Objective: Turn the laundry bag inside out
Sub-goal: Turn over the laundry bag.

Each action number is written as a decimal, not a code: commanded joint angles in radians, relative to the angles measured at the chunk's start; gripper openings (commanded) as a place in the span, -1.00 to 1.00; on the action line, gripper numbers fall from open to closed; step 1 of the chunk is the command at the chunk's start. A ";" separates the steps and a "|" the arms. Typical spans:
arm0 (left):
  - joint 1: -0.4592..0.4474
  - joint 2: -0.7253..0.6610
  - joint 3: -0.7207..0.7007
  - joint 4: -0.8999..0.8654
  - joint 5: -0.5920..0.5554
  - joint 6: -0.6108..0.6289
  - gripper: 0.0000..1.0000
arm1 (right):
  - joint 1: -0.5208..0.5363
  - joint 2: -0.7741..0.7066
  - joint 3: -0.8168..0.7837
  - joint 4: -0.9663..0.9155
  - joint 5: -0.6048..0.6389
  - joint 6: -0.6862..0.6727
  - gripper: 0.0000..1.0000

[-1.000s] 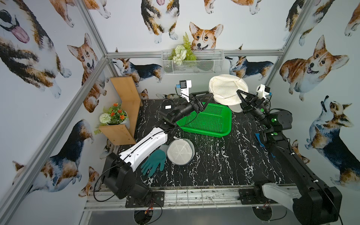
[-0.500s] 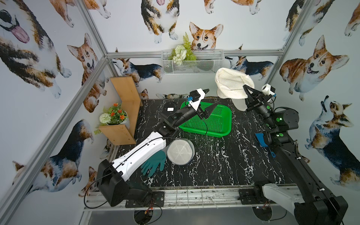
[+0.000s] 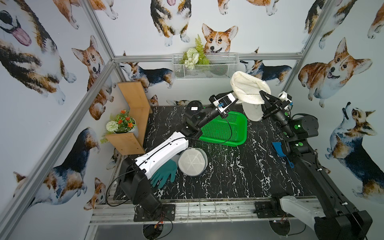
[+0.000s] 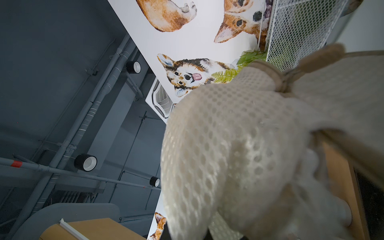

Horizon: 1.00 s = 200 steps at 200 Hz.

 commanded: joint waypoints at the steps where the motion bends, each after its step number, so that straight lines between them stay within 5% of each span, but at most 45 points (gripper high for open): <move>1: -0.008 0.014 0.022 -0.017 0.000 0.048 -0.56 | 0.003 -0.006 -0.010 0.061 0.019 0.037 -1.00; 23: -0.018 0.010 -0.002 -0.031 0.002 0.047 -1.00 | 0.004 -0.004 -0.027 0.092 0.036 0.060 -1.00; 83: -0.139 0.001 -0.149 0.099 -0.100 -0.115 -1.00 | 0.032 0.056 -0.039 0.187 0.094 0.089 -1.00; 133: -0.289 0.113 -0.094 0.264 -0.241 -0.183 -1.00 | 0.108 0.081 -0.102 0.180 0.133 0.046 -1.00; 193: -0.287 0.091 -0.126 0.203 -0.178 -0.161 -1.00 | 0.103 0.020 -0.180 0.081 0.145 -0.051 -1.00; 200: -0.280 0.068 -0.155 0.205 -0.194 -0.166 -0.80 | 0.091 0.012 -0.182 0.061 0.135 -0.074 -1.00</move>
